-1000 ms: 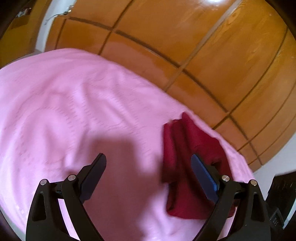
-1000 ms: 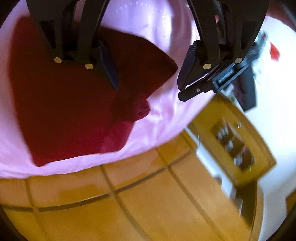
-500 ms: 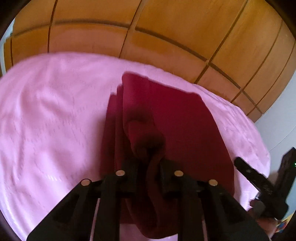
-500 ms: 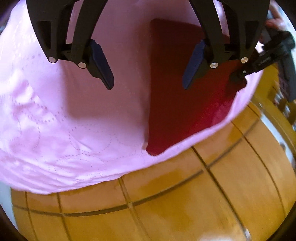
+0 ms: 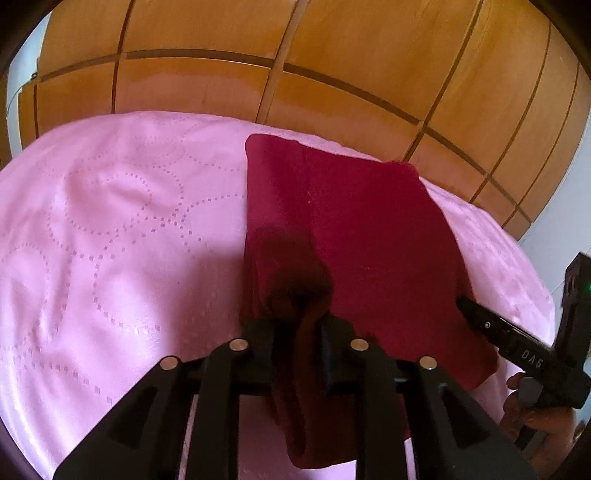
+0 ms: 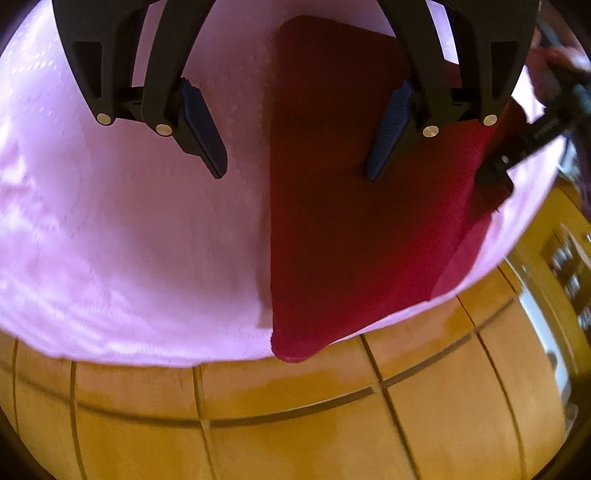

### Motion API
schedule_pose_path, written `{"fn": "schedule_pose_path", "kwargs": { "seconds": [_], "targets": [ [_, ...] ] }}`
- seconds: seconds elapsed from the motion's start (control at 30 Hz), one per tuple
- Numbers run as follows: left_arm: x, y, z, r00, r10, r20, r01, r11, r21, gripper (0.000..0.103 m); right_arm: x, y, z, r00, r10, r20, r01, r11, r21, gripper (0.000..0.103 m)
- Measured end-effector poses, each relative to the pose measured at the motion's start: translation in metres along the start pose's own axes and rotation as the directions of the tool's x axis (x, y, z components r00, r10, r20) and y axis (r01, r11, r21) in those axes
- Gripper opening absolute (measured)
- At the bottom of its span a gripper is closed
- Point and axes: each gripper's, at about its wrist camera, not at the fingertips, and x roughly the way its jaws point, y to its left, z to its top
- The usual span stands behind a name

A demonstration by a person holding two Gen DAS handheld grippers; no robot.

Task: Fold small clothes

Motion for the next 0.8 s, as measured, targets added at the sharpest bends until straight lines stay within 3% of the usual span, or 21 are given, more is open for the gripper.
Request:
{"fn": "schedule_pose_path", "kwargs": {
  "seconds": [0.03, 0.07, 0.1, 0.23, 0.33, 0.43, 0.57, 0.7, 0.8],
  "targets": [
    [-0.006, 0.003, 0.001, 1.0, -0.012, 0.002, 0.012, 1.0, -0.028, 0.031, -0.006, -0.004, 0.001, 1.0, 0.018, 0.006, -0.019, 1.0, 0.022, 0.076],
    [-0.013, 0.007, 0.004, 1.0, -0.004, 0.011, 0.005, 0.998, -0.059, 0.049, -0.012, -0.006, 0.0, 0.999, 0.029, 0.015, -0.029, 0.999, 0.035, 0.077],
    [-0.022, 0.011, 0.005, 0.999, 0.004, 0.036, -0.001, 0.996, -0.089, 0.054, -0.018, -0.008, 0.002, 0.999, 0.033, 0.027, -0.034, 0.998, 0.046, 0.078],
    [-0.065, 0.013, 0.025, 0.982, 0.043, 0.183, -0.02, 0.992, -0.124, 0.059, -0.042, -0.019, 0.014, 0.996, 0.011, 0.089, -0.016, 0.998, 0.058, 0.081],
    [-0.068, -0.01, 0.048, 0.978, 0.017, 0.21, -0.005, 0.999, -0.054, 0.064, -0.042, -0.024, 0.03, 0.994, -0.004, 0.107, -0.003, 0.998, 0.063, 0.082],
    [-0.046, -0.039, 0.062, 0.987, 0.006, 0.16, -0.015, 0.998, 0.053, 0.065, -0.034, -0.025, 0.053, 0.993, -0.034, 0.11, 0.027, 0.998, 0.06, 0.082],
    [-0.013, -0.06, 0.067, 0.997, 0.019, 0.07, -0.027, 0.992, 0.121, 0.065, -0.012, -0.018, 0.07, 0.995, -0.076, 0.06, 0.071, 0.995, 0.073, 0.082],
    [0.007, -0.065, 0.07, 0.998, 0.063, 0.032, -0.067, 0.986, 0.15, 0.065, 0.006, -0.011, 0.076, 0.997, -0.079, 0.016, 0.077, 0.993, 0.092, 0.082],
    [0.022, -0.062, 0.07, 0.99, 0.135, 0.029, -0.138, 0.972, 0.188, 0.065, 0.02, -0.003, 0.082, 0.996, -0.091, 0.003, 0.09, 0.992, 0.085, 0.082]
  ]
}}
